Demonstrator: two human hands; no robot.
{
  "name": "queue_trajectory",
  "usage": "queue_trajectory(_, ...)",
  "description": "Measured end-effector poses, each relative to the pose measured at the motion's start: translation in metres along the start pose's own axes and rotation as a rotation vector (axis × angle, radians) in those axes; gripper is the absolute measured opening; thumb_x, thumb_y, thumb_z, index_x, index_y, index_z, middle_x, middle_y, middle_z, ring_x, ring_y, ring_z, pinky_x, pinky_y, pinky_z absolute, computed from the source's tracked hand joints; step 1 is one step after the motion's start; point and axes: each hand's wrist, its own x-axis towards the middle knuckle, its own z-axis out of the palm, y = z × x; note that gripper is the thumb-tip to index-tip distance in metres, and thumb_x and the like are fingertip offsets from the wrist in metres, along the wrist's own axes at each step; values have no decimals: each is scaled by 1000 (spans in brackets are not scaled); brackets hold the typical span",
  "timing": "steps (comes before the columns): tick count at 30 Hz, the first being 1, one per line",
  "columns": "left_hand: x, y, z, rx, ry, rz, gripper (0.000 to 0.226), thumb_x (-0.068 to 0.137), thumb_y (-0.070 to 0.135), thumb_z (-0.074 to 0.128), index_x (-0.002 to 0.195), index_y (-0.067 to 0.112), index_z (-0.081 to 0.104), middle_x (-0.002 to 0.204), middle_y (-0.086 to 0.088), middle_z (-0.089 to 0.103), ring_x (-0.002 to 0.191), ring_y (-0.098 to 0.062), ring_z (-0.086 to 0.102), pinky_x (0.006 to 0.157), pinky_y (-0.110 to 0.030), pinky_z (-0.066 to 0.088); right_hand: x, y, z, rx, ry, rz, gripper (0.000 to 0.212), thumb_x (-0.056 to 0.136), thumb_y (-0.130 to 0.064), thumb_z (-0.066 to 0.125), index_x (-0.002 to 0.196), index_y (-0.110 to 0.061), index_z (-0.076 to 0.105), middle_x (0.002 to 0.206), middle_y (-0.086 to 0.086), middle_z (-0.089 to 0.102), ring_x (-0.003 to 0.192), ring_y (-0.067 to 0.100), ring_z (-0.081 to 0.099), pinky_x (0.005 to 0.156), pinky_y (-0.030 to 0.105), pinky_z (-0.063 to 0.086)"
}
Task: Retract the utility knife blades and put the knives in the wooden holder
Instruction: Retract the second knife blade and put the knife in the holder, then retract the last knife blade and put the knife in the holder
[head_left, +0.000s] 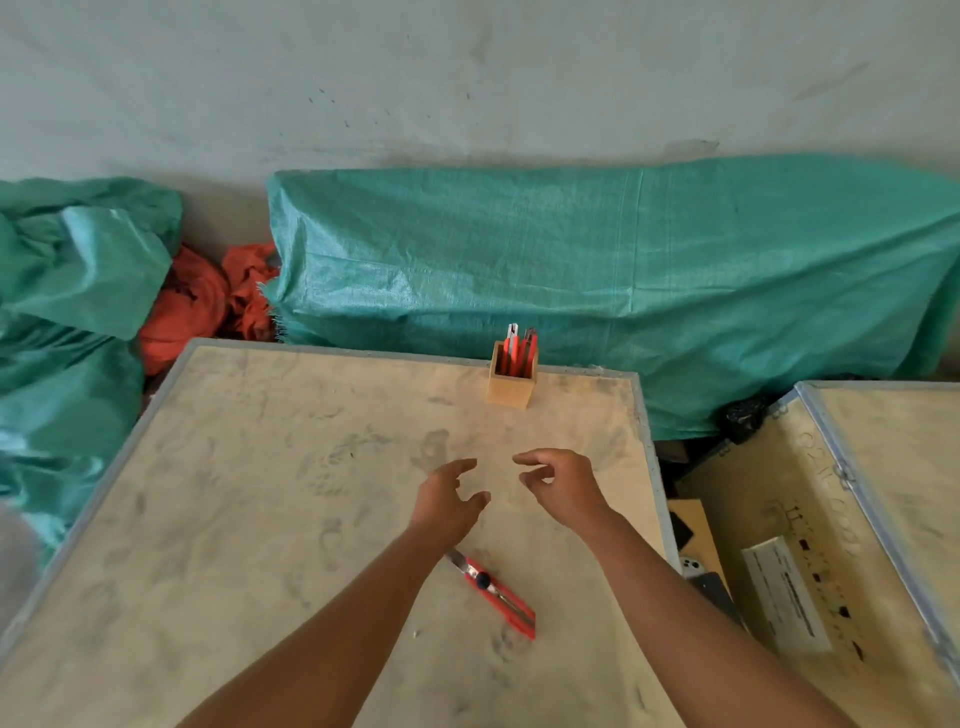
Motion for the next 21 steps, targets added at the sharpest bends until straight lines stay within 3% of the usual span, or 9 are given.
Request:
queue_trajectory(5, -63, -56, 34, -48, 29, -150, 58, 79, 21, 76, 133, 20, 56, 125, -3, 62, 113, -19, 59, 92, -27, 47, -36, 18, 21, -33, -202, 77, 28, 91, -6, 71, 115, -18, 77, 120, 1, 75, 90, 14, 74, 80, 14, 51)
queue_trajectory(10, -103, -84, 78, 14, 81, -189, 64, 79, 24, 73, 138, 23, 49, 140, -2, 52, 120, -20, 56, 101, -33, 47, -55, 31, 48, -119, -364, 44, 32, 93, -5, 65, 121, -18, 74, 123, 3, 74, 106, 17, 72, 73, -1, 41)
queue_trajectory(12, -112, -89, 95, 69, 92, -216, 70, 79, 26, 72, 142, 20, 43, 140, -5, 49, 119, -23, 56, 101, -36, 48, -58, 34, 58, -156, -458, 34, 39, 95, 0, 58, 127, -18, 71, 130, 2, 70, 116, 18, 68, 80, 3, 44)
queue_trajectory(16, -121, -92, 120, 189, 123, -229, 70, 81, 31, 69, 142, 16, 39, 138, -10, 43, 122, -29, 48, 97, -36, 48, -55, 35, 71, -217, -599, 0, 51, 94, 7, 50, 133, -20, 67, 138, 2, 66, 127, 19, 63, 107, 25, 48)
queue_trajectory(21, -114, -91, 136, 224, 162, -174, 71, 81, 25, 66, 144, 20, 34, 128, -12, 43, 113, -32, 51, 87, -39, 54, -46, 37, 81, -251, -612, -48, 41, 93, 5, 57, 125, -17, 72, 127, 4, 73, 117, 18, 68, 106, 27, 50)
